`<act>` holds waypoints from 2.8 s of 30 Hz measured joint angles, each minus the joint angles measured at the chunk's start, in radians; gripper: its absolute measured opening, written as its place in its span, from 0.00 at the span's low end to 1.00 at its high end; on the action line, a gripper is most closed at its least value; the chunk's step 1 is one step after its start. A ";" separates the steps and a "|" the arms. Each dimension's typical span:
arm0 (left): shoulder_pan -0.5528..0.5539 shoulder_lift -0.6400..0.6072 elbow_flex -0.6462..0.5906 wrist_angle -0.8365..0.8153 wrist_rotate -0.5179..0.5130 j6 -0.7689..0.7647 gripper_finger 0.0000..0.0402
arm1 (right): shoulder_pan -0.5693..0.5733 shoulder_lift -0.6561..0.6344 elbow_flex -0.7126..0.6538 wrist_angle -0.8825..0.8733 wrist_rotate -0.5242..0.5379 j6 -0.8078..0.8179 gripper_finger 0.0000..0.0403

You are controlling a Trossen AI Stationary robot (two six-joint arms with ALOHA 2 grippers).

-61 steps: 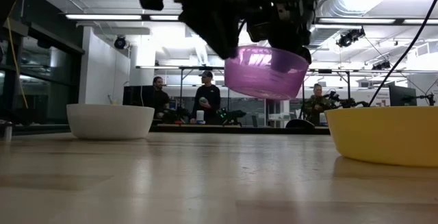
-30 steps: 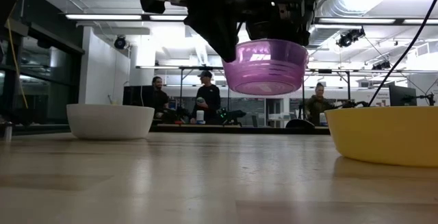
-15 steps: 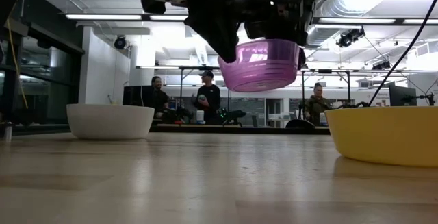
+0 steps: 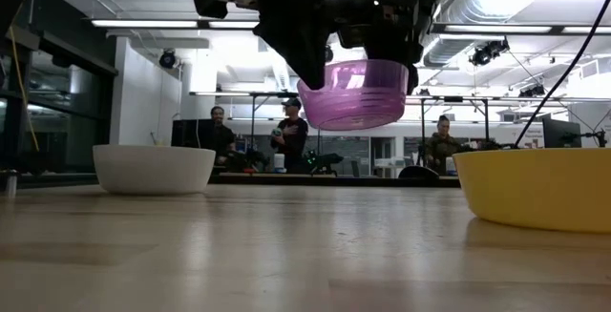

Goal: Nest bowls inside each other
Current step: Stack the purple bowl on the blue bowl

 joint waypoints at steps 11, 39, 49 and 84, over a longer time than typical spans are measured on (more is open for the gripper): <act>-0.006 0.000 0.000 -0.018 -0.020 0.014 0.00 | 0.014 -0.038 0.001 -0.042 0.007 0.011 0.27; 0.055 -0.115 -0.068 -0.177 -0.049 -0.239 0.00 | 0.247 -0.231 0.001 -0.129 0.133 0.199 0.27; 0.030 -0.406 -0.389 -0.076 -0.103 -0.502 0.00 | 0.308 -0.231 0.001 -0.114 0.269 0.243 0.27; 0.159 -0.635 -0.883 0.072 -0.153 -0.548 0.00 | 0.308 -0.230 0.000 0.075 0.266 0.261 0.27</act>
